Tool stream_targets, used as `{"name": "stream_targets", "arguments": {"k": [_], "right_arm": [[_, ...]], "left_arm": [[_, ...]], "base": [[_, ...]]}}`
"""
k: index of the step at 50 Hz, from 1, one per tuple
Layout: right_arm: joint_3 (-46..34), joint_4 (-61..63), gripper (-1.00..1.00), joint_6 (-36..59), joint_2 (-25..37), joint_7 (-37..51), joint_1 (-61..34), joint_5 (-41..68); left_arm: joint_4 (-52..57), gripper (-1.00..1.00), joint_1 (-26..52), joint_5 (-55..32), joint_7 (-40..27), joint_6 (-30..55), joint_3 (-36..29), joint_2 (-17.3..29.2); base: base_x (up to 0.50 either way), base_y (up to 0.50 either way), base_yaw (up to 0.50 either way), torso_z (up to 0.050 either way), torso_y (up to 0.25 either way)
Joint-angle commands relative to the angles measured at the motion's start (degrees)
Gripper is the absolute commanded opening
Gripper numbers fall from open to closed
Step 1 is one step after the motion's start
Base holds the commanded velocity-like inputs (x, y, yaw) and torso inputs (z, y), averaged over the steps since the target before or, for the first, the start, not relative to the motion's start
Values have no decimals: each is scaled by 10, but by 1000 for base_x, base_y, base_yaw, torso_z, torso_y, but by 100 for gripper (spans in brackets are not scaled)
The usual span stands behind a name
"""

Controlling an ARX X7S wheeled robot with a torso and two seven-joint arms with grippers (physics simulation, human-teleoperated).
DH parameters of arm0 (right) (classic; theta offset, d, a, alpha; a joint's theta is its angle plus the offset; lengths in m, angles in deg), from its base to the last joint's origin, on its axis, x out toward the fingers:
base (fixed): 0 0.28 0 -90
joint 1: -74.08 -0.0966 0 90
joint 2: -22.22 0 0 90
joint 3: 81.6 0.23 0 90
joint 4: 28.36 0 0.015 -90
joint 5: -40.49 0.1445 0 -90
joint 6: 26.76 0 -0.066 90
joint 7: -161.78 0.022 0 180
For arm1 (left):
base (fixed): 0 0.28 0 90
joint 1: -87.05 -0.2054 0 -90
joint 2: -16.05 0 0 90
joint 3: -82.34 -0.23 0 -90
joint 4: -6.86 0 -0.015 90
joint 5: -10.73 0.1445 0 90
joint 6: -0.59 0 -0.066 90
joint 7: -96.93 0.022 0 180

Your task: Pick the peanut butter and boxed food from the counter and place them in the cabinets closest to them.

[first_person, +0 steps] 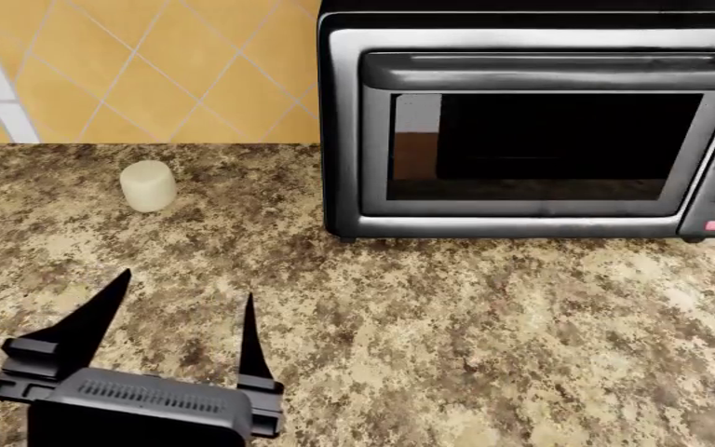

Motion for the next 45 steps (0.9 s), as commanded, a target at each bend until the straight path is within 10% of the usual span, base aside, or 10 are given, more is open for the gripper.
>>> {"name": "stream_targets", "arguments": {"k": [1,12,20,31,45], "right_arm": [[-13,-228,-100,55,-124,-70,-56,-51],[-72,-552,-100,124,-286,-193,-70,-75],[-81,-1045,-100,225,-487,-427,-96,-51],[23,-1049,-100,316,-463,-405,-41,-89],[337,-1049,-100,367,-476,-437,7,-423]], "left_arm": [[0,100,-6,4,2,4,1,-8],[6,100,-10,6,2,8,1,-4],[19,100,-6,-3,-11,25,3,-6],[25,100,-3,-17,-24,39,3,-10],[26,100,0,-21,-33,41,-4,-12]], "base": [[0,0,0,0,0],[0,0,0,0,0],[0,0,0,0,0],[7,0,3,0,0],[10,0,6,0,0]]}}
